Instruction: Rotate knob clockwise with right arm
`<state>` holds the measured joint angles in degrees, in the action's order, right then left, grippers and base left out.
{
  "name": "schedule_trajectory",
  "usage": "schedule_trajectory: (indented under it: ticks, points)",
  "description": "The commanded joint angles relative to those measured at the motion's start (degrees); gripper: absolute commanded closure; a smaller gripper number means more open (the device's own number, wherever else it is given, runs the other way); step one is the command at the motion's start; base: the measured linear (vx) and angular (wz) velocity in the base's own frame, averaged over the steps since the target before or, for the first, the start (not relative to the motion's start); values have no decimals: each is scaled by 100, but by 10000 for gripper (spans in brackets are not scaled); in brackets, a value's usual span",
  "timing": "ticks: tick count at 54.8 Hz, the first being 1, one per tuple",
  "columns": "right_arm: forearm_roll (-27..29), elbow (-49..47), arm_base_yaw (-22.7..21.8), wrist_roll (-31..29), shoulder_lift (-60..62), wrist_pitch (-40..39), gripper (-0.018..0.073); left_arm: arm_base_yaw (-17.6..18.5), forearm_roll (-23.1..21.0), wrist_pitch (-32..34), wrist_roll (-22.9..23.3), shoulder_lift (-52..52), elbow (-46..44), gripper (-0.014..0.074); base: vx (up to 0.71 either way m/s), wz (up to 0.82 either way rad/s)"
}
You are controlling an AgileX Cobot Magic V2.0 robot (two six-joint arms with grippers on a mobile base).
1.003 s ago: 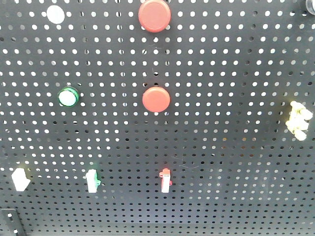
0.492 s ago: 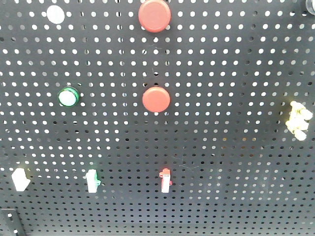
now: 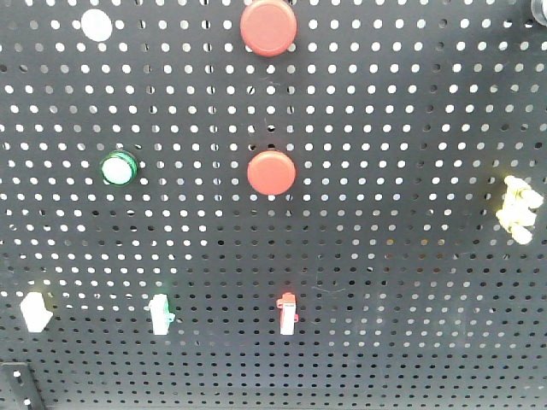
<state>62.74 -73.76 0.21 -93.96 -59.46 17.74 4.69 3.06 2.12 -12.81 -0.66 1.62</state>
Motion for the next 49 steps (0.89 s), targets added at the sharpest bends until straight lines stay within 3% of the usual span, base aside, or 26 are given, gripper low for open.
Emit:
schedule_trajectory:
  ticks: [1,11,23,33,49]
  points:
    - [505,-169,-34,-272,39,-264,265,45,-30,436,22,-95,187,603,0,0]
    - [678,-169,-34,-380,34,-185,354,45,-30,436,22,-95,187,603,0,0]
    - [915,-169,-34,-320,34,58,574,45,-30,436,22,-95,187,603,0,0]
    - [1342,-169,-34,-65,34,54,569,45,-30,436,22,-95,187,603,0,0]
    - [2610,-169,-34,1837,-66,-158,567,45,-30,436,22,-95,187,603,0,0]
